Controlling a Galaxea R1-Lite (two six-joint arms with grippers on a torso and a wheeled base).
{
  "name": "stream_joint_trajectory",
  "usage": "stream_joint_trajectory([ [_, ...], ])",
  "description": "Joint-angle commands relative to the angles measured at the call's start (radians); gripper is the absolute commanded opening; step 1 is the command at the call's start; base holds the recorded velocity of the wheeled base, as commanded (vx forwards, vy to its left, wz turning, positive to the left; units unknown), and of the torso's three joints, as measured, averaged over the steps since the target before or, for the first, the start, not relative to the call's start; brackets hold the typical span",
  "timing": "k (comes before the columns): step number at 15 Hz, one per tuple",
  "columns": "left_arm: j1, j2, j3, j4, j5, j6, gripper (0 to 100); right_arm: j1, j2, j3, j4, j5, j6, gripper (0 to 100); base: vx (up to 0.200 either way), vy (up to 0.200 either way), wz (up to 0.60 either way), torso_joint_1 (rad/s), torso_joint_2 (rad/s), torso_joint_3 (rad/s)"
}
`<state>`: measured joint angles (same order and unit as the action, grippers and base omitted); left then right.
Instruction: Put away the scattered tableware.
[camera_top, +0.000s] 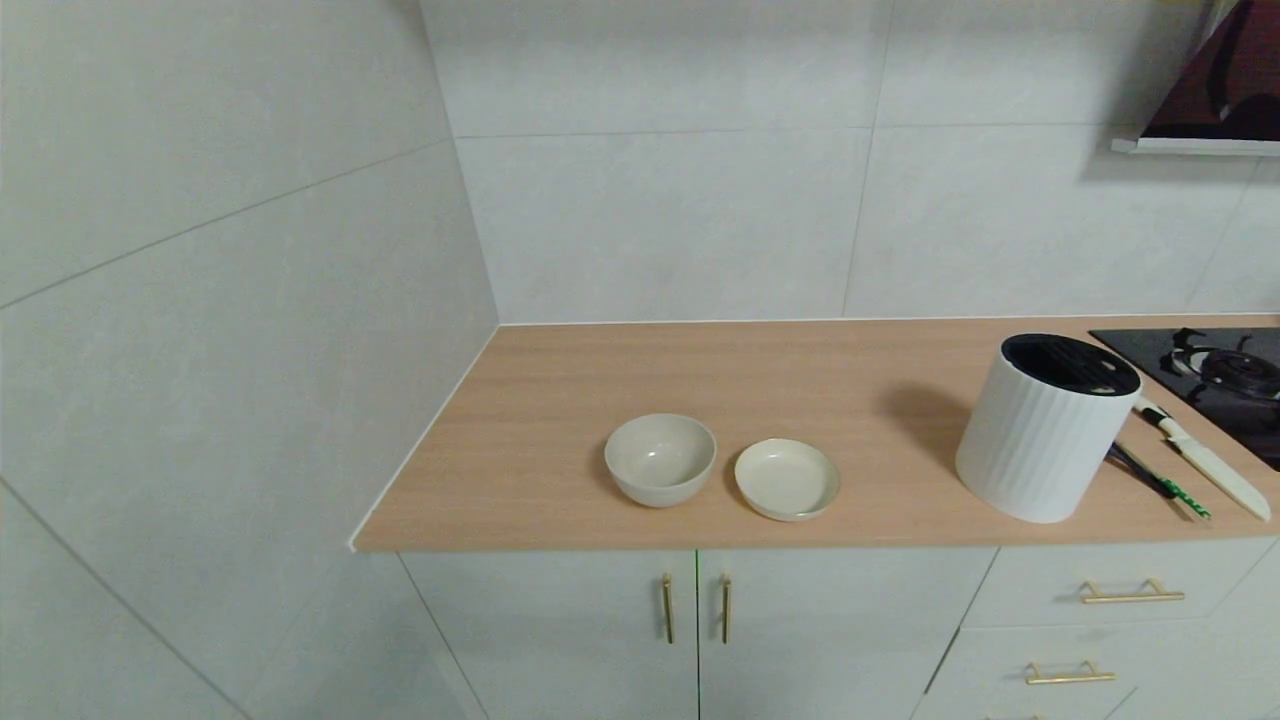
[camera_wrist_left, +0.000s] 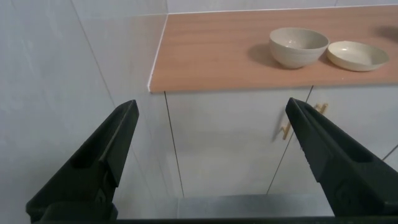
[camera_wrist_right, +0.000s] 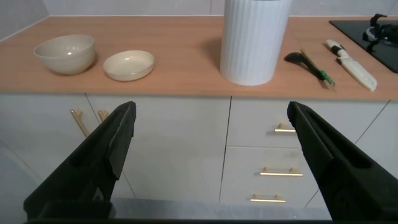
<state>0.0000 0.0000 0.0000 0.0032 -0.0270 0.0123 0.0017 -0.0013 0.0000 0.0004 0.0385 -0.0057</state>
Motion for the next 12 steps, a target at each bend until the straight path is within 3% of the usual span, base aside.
stream_joint_trajectory([
  [1,0.0,0.0,0.0,0.0,0.001,0.0,100,0.0,0.001,0.0,0.0,0.0,0.0,100,0.0,0.0,0.0,-0.159,0.34,0.183],
  [12,0.0,0.0,0.0,0.0,0.001,0.0,100,0.0,0.001,0.0,0.0,0.0,0.0,100,0.0,0.0,0.0,-0.201,0.44,0.238],
])
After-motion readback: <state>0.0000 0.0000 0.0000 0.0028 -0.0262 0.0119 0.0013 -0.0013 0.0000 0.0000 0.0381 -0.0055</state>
